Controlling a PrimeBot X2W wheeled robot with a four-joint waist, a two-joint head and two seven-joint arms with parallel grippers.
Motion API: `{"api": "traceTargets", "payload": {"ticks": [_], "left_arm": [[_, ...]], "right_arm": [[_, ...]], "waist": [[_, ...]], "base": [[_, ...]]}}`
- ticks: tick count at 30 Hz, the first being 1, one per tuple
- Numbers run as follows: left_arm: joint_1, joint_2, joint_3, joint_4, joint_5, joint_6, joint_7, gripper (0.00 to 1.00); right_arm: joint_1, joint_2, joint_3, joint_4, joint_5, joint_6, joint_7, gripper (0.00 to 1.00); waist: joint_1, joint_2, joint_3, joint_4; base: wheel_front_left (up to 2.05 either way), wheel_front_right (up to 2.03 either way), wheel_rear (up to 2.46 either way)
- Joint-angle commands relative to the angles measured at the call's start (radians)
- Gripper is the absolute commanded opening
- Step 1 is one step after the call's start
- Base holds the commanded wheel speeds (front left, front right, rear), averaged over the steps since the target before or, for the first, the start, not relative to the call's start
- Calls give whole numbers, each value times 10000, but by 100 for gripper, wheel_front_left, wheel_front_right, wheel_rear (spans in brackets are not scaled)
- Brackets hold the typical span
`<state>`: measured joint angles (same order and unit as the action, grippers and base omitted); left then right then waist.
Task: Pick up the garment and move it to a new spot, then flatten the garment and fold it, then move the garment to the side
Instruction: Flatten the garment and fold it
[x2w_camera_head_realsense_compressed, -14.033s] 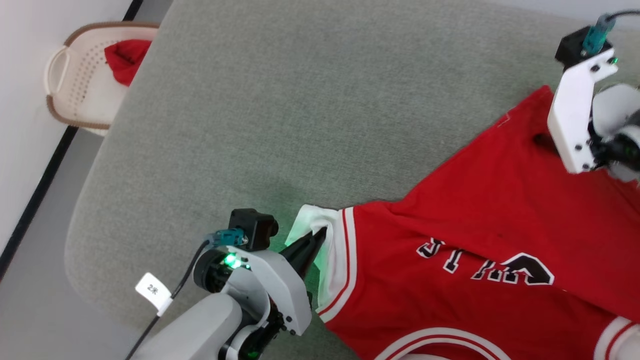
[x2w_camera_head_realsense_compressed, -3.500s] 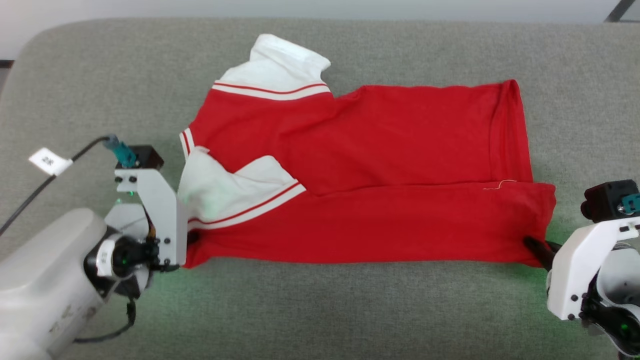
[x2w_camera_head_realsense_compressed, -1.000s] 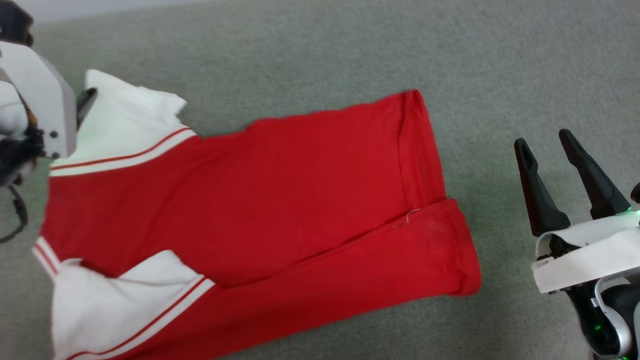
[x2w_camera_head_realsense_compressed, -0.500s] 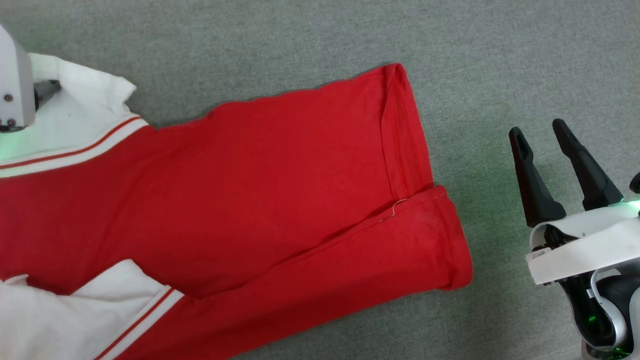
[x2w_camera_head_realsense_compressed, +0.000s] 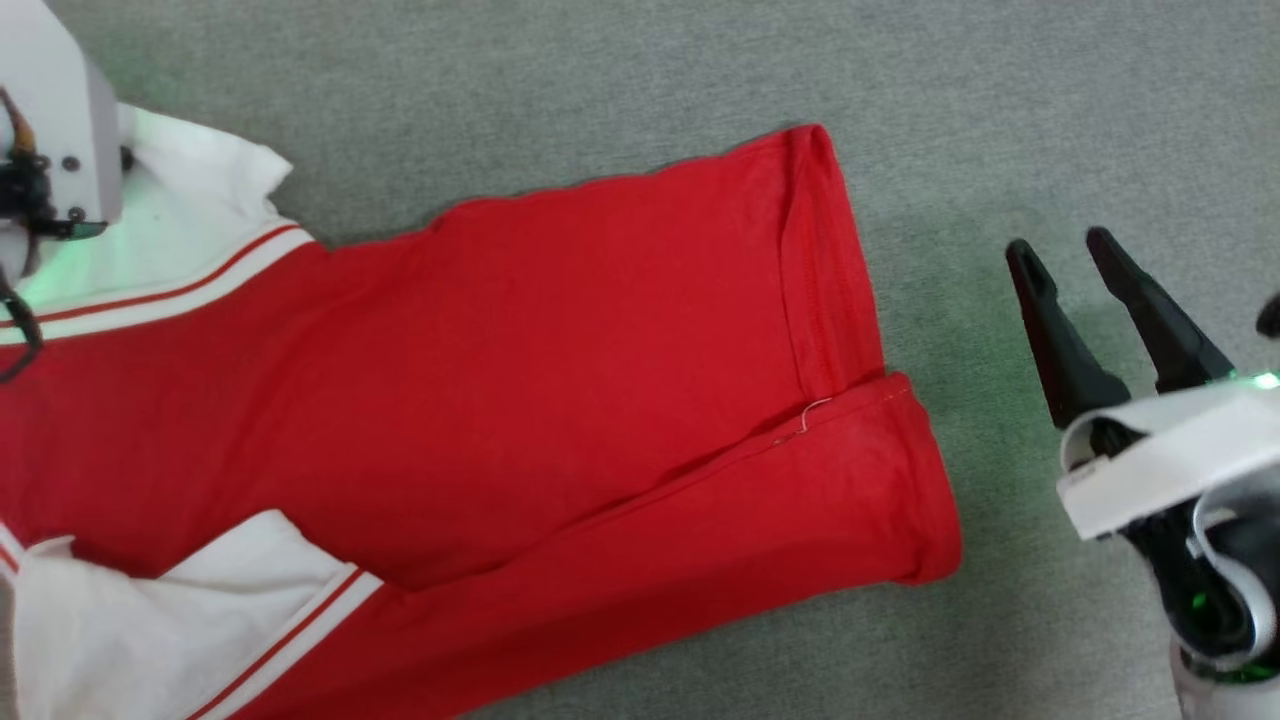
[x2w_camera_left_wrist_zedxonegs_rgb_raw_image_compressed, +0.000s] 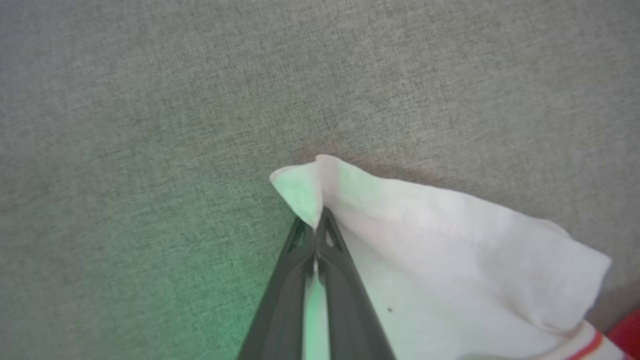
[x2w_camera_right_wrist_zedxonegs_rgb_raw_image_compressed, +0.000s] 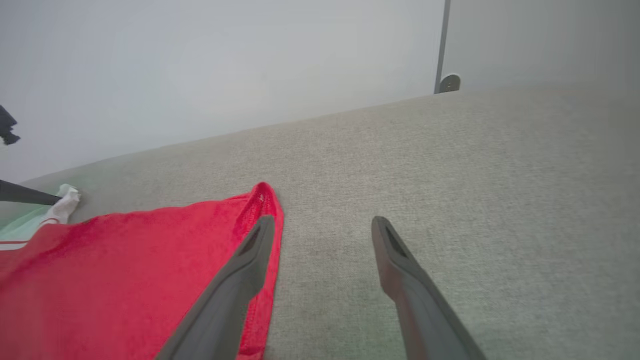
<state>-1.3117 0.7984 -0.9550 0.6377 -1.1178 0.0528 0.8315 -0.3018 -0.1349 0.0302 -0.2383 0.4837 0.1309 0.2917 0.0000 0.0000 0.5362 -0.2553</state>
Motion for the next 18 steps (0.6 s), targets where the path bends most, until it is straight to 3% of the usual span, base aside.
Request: {"api": "traceTargets", "payload": {"ticks": [1,9,18], "left_arm": [[415,-281,-267,80,-51,-70,182,0],[-115,-1033,-213,269,45,-151,-141,0],[-668,-1917,-292,851,196,-446,-433,0]], "right_arm": [[-204,34,-55,30,21,-4,168,100],[-2486,-110,339,1171,-250,-4,3020,100],[-4724,-155,699,3423,-996,-4,5075,100]], "waist": [[0,0,-15,88],[0,0,189,638],[0,0,566,1312]], "base": [[0,0,0],[0,0,0],[0,0,0]]}}
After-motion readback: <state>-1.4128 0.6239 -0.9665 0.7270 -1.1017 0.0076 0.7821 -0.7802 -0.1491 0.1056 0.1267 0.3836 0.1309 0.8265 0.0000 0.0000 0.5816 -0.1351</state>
